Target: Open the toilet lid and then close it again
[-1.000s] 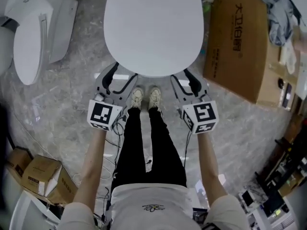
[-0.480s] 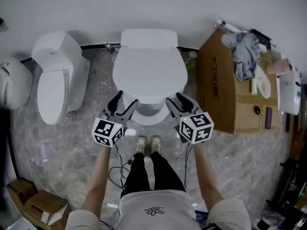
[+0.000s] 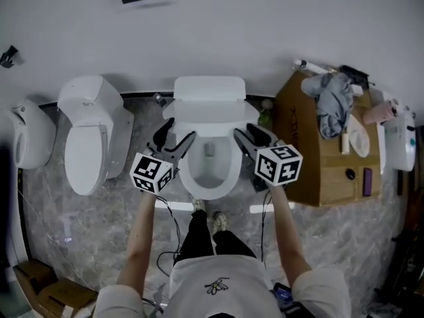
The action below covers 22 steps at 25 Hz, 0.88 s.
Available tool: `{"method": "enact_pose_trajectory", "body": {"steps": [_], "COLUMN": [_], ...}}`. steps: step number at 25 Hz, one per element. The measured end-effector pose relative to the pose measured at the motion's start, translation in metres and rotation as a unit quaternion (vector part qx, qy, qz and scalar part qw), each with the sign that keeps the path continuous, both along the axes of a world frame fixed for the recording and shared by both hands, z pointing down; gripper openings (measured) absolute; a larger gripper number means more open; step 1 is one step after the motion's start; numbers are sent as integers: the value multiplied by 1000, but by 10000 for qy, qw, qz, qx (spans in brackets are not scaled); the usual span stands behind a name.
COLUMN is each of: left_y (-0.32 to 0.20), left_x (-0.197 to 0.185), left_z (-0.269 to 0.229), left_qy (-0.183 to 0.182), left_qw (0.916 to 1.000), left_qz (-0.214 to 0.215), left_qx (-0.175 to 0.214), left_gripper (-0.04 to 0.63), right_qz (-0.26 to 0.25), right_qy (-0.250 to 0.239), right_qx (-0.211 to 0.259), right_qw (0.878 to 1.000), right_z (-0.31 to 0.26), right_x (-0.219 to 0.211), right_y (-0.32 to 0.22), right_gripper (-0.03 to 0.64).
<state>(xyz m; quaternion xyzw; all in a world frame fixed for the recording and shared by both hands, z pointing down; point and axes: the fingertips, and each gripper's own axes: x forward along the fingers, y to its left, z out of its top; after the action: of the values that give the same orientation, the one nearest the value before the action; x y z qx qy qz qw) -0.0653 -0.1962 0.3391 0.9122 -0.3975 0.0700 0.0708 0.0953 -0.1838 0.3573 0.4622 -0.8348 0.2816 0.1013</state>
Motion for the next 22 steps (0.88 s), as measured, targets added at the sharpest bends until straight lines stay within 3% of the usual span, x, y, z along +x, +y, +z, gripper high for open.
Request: {"method": "enact_pose_trajectory", "body": {"steps": [6,12,22], "left_y": [-49,-94,-176], "left_x": [0,4,9], "left_z": [-25,-45,-69], "left_qy": [323,380,538], "left_qw": [9993,9986,9985], "left_qz": [190,358,-66], "left_qx": [-84,-103,43], "left_gripper": [305,305,305], "right_qz": [215,285,381], "right_qy": [-176,19,-196], "right_qx": [-96,-47,103], "right_qw": [9996,9996,9990], "right_z": [-25,-46,-66], "right_x": [1,2,12], "right_y": [-48,-92,-176], "right_gripper": [213,212,195]}}
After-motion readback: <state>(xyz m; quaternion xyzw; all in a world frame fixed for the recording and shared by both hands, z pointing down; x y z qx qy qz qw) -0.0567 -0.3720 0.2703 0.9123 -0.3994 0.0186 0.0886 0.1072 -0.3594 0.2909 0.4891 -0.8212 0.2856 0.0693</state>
